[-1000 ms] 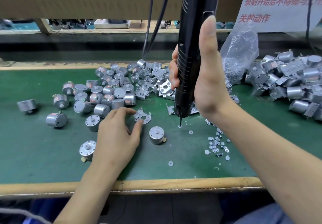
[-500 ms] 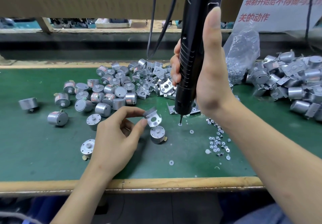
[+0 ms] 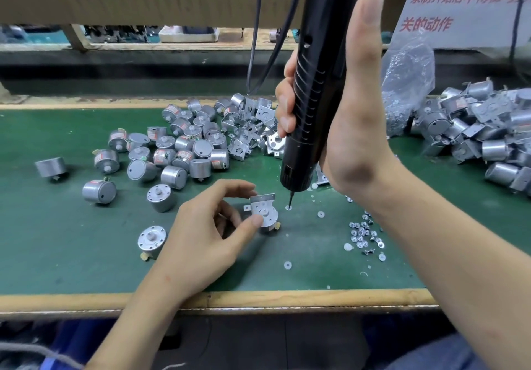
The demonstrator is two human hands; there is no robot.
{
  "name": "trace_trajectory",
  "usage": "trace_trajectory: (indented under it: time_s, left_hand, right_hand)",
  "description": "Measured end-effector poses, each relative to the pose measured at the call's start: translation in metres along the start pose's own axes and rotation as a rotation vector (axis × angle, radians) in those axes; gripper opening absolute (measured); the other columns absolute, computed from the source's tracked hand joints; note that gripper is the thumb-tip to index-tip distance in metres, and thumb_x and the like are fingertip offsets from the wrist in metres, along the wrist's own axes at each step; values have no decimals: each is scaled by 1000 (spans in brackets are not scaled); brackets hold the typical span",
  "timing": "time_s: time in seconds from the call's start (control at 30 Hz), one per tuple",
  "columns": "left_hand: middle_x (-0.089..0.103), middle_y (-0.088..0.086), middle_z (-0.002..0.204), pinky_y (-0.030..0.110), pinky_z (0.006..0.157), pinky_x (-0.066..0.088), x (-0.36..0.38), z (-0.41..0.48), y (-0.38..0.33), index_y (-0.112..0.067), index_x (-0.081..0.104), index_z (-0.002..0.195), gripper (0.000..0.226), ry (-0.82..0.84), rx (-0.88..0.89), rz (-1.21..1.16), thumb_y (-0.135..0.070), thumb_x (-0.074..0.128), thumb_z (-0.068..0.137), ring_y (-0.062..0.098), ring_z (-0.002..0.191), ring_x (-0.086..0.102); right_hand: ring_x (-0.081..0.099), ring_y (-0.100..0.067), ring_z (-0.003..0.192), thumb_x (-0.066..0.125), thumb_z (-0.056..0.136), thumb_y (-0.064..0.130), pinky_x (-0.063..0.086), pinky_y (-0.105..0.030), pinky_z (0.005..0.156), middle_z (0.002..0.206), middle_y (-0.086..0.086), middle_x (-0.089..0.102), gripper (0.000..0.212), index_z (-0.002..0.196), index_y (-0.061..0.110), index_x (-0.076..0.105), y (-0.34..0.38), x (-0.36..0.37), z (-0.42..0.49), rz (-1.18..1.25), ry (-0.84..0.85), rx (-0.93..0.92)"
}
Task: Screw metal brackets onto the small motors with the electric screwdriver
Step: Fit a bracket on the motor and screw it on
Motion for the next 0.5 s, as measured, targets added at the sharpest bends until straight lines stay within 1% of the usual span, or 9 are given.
trace_trajectory:
  time_s: [0.07, 0.13, 0.2, 0.3, 0.5]
  left_hand:
    - [63, -14, 72, 11, 55, 36, 0, 0, -1, -39, 61, 113, 41, 23, 2, 36, -40, 75, 75, 5, 54, 48]
    - [62, -12, 71, 9, 57, 36, 0, -1, -2, -39, 62, 115, 45, 33, 11, 78, -41, 78, 72, 3, 57, 51]
    - [62, -11, 71, 8, 57, 35, 0, 0, -1, -39, 63, 114, 45, 34, 20, 98, -36, 82, 73, 1, 58, 51]
    - [62, -15, 72, 8, 56, 35, 0, 0, -2, -37, 64, 112, 43, 32, 32, 117, -26, 84, 76, -2, 58, 51]
    - [61, -10, 69, 8, 56, 34, 0, 1, -4, -38, 63, 112, 42, 35, 34, 124, -27, 83, 77, -1, 55, 50]
  right_hand:
    - [47, -23, 52, 23, 92, 61, 43, -34, 58, 60, -4, 52, 59, 74, 13, 53, 0, 3, -1, -1, 10, -4]
    - [48, -22, 52, 23, 93, 60, 44, -34, 58, 60, -4, 52, 59, 75, 13, 53, 0, 5, -2, -2, 19, -12]
    - [50, -21, 53, 23, 94, 59, 45, -33, 58, 61, -5, 53, 59, 75, 13, 54, 0, 7, -2, 2, 31, -14]
    - [52, -21, 57, 22, 95, 58, 47, -33, 60, 65, -6, 54, 59, 80, 11, 54, 0, 9, -3, -14, 52, -5]
    - [52, -20, 59, 23, 96, 56, 49, -34, 60, 66, -4, 54, 56, 81, 12, 54, 1, 10, -3, -4, 47, -11]
Point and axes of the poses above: each hand's wrist, its own z-axis towards the middle knuckle, its own x-axis out of the palm, y = z × x, the point moved 1 cm from there along z, towards the middle knuckle
